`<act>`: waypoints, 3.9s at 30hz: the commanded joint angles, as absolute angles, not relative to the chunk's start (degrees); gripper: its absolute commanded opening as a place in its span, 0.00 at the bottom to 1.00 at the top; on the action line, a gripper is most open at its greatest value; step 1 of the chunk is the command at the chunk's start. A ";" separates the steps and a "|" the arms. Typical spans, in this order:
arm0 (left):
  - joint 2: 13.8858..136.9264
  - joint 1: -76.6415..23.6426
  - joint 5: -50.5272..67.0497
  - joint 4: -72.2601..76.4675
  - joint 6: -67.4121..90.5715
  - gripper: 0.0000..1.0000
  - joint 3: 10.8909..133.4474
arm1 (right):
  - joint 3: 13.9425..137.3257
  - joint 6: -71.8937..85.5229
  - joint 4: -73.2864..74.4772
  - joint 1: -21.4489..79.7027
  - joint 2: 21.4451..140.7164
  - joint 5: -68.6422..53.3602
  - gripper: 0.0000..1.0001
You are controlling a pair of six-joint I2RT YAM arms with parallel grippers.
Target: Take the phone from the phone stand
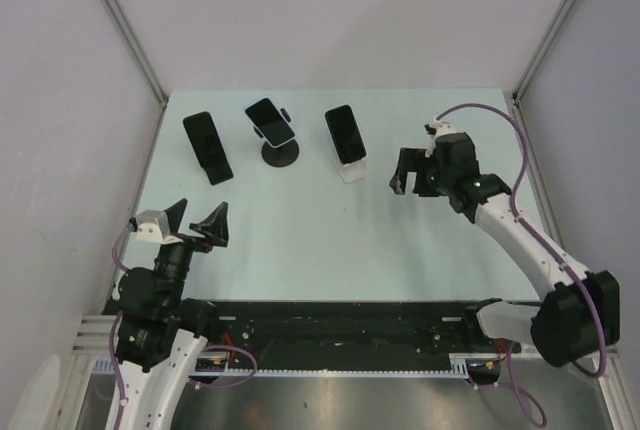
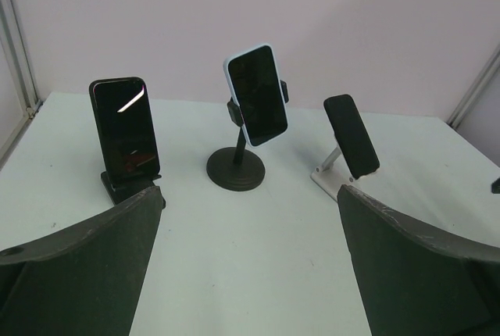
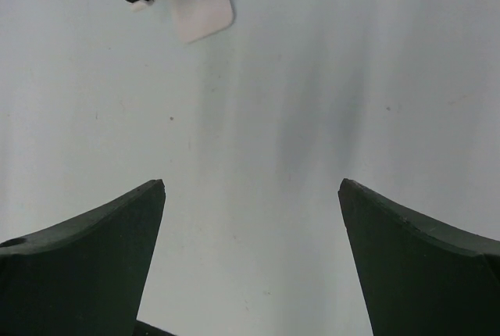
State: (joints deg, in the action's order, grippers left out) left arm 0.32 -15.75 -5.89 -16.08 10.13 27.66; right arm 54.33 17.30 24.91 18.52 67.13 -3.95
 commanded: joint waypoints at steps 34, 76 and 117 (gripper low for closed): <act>-1.23 -15.47 -3.78 -16.43 8.96 1.00 30.76 | 104.50 0.97 16.70 31.29 119.71 6.59 1.00; -1.85 -15.12 -3.96 -16.87 9.14 1.00 30.85 | 100.99 3.08 15.47 33.31 121.81 10.81 0.91; -4.65 -15.29 -4.66 -17.05 9.58 1.00 30.85 | 100.55 0.97 15.99 34.11 110.04 9.14 0.20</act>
